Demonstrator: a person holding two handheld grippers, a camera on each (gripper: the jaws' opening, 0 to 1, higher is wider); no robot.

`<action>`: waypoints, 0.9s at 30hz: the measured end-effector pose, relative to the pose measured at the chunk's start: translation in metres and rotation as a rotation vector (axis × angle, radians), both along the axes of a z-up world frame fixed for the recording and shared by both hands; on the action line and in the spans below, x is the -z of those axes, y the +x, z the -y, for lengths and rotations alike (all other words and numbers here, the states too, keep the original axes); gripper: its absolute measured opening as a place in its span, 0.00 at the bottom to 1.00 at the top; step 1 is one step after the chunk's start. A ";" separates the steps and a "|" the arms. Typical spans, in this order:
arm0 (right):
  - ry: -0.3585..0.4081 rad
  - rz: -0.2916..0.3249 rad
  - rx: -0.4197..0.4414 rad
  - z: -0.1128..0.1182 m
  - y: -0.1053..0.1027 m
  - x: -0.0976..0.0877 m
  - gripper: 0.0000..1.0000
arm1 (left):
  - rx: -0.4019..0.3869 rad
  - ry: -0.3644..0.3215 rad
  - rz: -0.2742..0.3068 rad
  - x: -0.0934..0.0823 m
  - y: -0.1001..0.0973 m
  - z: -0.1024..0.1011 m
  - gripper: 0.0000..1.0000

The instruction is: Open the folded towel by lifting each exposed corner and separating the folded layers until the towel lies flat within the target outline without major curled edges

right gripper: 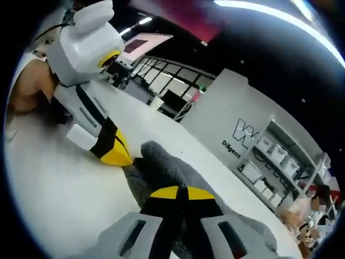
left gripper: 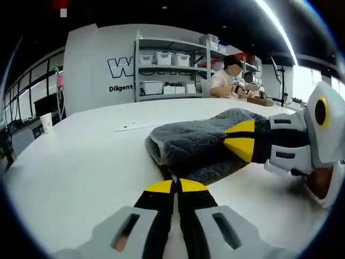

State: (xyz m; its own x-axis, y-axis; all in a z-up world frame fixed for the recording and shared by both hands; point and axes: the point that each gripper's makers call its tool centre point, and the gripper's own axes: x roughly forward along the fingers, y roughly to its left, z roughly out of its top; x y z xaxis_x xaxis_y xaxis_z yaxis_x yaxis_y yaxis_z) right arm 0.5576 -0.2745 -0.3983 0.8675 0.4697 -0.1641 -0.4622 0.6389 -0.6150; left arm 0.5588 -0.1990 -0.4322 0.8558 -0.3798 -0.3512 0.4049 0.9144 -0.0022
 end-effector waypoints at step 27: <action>0.050 0.090 0.251 0.092 0.019 -0.027 0.00 | 0.002 -0.002 -0.001 -0.001 0.000 0.000 0.02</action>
